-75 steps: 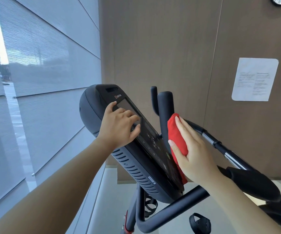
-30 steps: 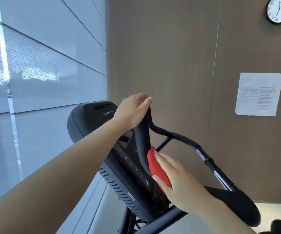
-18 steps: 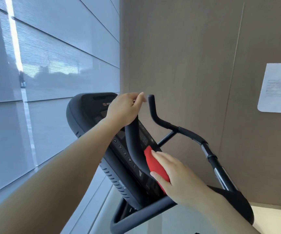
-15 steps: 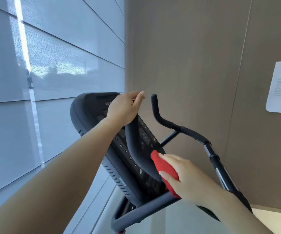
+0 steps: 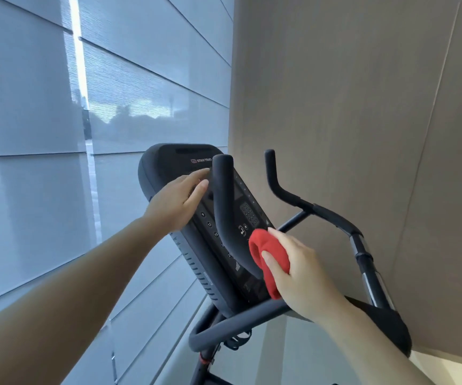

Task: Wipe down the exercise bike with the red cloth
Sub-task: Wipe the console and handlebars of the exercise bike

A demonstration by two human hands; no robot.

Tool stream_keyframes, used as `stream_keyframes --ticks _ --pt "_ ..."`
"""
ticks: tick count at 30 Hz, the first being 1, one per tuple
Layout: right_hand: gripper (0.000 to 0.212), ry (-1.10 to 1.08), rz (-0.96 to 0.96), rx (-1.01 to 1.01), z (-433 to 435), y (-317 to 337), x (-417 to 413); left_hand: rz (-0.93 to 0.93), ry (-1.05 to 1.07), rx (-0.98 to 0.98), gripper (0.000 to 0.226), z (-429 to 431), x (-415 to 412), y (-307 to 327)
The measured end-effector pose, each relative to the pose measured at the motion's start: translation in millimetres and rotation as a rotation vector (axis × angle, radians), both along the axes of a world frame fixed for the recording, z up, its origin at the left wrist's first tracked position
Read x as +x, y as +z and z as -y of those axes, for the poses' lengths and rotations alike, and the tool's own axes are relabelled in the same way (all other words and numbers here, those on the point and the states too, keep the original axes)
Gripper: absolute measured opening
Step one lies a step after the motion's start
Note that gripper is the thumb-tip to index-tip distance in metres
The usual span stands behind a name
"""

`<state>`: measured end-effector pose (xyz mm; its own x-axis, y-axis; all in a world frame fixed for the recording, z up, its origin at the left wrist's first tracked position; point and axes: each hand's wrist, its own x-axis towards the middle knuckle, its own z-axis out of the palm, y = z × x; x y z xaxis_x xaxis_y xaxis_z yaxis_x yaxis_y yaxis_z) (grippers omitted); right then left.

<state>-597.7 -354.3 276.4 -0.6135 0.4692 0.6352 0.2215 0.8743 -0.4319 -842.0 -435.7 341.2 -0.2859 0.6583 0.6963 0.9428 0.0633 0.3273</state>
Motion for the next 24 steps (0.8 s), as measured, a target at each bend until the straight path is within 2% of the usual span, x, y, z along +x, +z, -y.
stream_keyframes --ticks 2,4,8,15,19,21,24 --pt "0.049 -0.045 -0.079 0.042 8 4 -11 -0.039 0.046 -0.037 0.044 4 -9 -6" --pt "0.055 -0.045 -0.069 0.073 17 5 -26 -0.107 0.052 -0.038 0.043 4 -17 -9" --pt "0.065 -0.168 0.185 0.260 28 -11 -49 -0.295 0.046 -0.053 0.043 -2 -36 -12" --pt "0.059 -0.395 0.137 0.233 43 -25 -43 -0.623 0.083 -0.178 0.060 -7 -80 -38" --pt "0.062 -0.487 0.059 0.223 58 -18 -75 -0.660 0.031 -0.171 0.059 -9 -86 -42" --pt "0.067 -0.525 0.119 0.258 63 -17 -95 -0.674 -0.004 -0.157 0.059 -10 -90 -43" --pt "0.071 -0.705 0.161 0.308 65 -24 -114 -0.691 -0.041 -0.120 0.060 -11 -94 -45"
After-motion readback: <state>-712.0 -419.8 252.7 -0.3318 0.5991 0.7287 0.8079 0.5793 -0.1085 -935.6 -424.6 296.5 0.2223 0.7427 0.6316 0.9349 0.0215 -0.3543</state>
